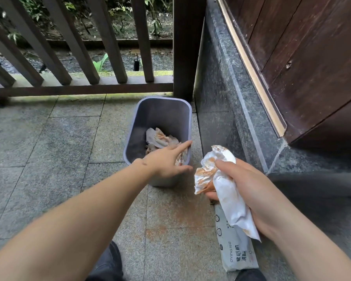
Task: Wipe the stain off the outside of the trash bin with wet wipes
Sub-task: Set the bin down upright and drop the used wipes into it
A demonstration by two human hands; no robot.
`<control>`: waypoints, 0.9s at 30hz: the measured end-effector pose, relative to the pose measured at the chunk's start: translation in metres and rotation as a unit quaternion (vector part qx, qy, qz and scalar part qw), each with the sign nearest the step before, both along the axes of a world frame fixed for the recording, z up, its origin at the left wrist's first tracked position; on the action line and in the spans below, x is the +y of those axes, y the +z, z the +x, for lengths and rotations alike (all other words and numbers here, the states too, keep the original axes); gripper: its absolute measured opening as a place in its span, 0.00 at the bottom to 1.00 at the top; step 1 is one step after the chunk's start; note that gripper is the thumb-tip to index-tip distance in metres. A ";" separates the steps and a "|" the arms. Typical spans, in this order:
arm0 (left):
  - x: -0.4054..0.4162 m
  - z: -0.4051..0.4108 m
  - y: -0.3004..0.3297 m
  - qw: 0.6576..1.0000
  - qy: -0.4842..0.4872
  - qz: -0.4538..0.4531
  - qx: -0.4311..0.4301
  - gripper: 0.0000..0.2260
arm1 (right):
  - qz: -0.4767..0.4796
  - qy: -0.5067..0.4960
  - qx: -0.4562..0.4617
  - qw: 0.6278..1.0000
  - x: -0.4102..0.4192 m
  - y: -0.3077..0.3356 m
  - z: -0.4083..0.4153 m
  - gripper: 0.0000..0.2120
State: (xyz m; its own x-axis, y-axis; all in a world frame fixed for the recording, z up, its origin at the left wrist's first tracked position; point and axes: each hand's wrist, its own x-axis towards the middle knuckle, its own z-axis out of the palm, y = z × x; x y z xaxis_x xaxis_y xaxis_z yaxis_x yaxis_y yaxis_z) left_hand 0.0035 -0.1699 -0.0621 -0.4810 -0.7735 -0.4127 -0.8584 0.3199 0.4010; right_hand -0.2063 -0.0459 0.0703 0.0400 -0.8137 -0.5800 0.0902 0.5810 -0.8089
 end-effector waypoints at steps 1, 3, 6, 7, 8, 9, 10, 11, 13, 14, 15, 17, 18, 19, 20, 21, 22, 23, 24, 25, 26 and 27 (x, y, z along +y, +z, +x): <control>0.005 0.007 -0.003 0.999 -0.022 0.008 -0.024 0.42 | -0.004 0.005 0.011 1.000 0.000 0.001 0.000 0.09; 0.014 0.022 -0.007 0.997 -0.037 -0.004 -0.074 0.40 | -0.007 0.014 0.025 1.000 0.000 0.001 0.001 0.11; 0.021 0.048 -0.007 0.990 -0.022 -0.070 -0.120 0.38 | -0.015 0.023 0.051 0.998 0.000 -0.001 0.001 0.13; 0.022 0.056 -0.006 0.988 -0.011 -0.088 -0.127 0.37 | -0.016 0.026 0.056 0.998 -0.001 -0.002 0.001 0.13; 0.023 0.065 -0.006 0.986 0.002 -0.098 -0.132 0.37 | -0.018 0.030 0.060 0.998 -0.001 -0.003 0.001 0.13; 0.023 0.073 -0.006 0.985 0.014 -0.101 -0.139 0.38 | -0.022 0.035 0.063 0.997 -0.001 -0.003 0.002 0.12; 0.024 0.079 -0.007 0.984 0.020 -0.102 -0.146 0.39 | -0.026 0.040 0.066 0.997 -0.001 -0.004 0.002 0.12; 0.025 0.082 -0.008 0.983 0.021 -0.101 -0.152 0.40 | -0.031 0.044 0.072 0.996 -0.001 -0.005 0.003 0.12; 0.025 0.084 -0.012 0.982 0.021 -0.100 -0.157 0.42 | -0.036 0.049 0.080 0.995 -0.003 -0.006 0.005 0.14; 0.025 0.083 -0.013 0.982 0.024 -0.100 -0.156 0.42 | -0.037 0.050 0.081 0.995 -0.004 -0.007 0.006 0.15; 0.024 0.082 -0.014 0.982 0.029 -0.101 -0.154 0.43 | -0.037 0.049 0.081 0.995 -0.005 -0.007 0.007 0.15; 0.025 0.077 -0.016 0.981 0.044 -0.109 -0.152 0.44 | -0.035 0.042 0.081 0.995 -0.007 -0.008 0.009 0.13; 0.024 0.074 -0.017 0.980 0.053 -0.114 -0.151 0.44 | -0.035 0.038 0.080 0.995 -0.008 -0.008 0.011 0.12; 0.023 0.069 -0.019 0.980 0.061 -0.118 -0.150 0.44 | -0.036 0.035 0.079 0.996 -0.008 -0.008 0.012 0.11; 0.021 0.064 -0.020 0.979 0.069 -0.120 -0.148 0.44 | -0.038 0.035 0.080 0.996 -0.008 -0.008 0.013 0.11; 0.017 0.059 -0.020 0.978 0.078 -0.119 -0.149 0.44 | -0.039 0.036 0.079 0.995 -0.009 -0.008 0.014 0.11; 0.013 0.054 -0.021 0.978 0.085 -0.118 -0.150 0.44 | -0.036 0.038 0.077 0.996 -0.008 -0.008 0.016 0.13; 0.009 0.049 -0.022 0.977 0.091 -0.118 -0.152 0.45 | -0.030 0.037 0.075 0.996 -0.008 -0.009 0.017 0.14; 0.005 0.045 -0.022 0.976 0.098 -0.119 -0.153 0.46 | -0.024 0.038 0.075 0.996 -0.007 -0.008 0.019 0.15; 0.002 0.041 -0.023 0.975 0.103 -0.121 -0.157 0.46 | -0.020 0.039 0.076 0.996 -0.006 -0.008 0.020 0.15; -0.002 0.037 -0.024 0.974 0.109 -0.121 -0.158 0.47 | -0.018 0.039 0.080 0.996 -0.006 -0.008 0.021 0.15; -0.006 0.032 -0.025 0.973 0.118 -0.119 -0.158 0.47 | -0.018 0.040 0.085 0.995 -0.006 -0.009 0.020 0.15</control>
State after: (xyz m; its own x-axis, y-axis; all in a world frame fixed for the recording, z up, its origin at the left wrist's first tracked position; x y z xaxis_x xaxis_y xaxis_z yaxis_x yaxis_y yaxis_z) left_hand 0.0353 -0.1754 -0.0868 -0.1571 -0.9385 -0.3075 -0.9876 0.1506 0.0447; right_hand -0.1863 -0.0519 0.0616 0.0086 -0.8321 -0.5546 -0.0957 0.5514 -0.8287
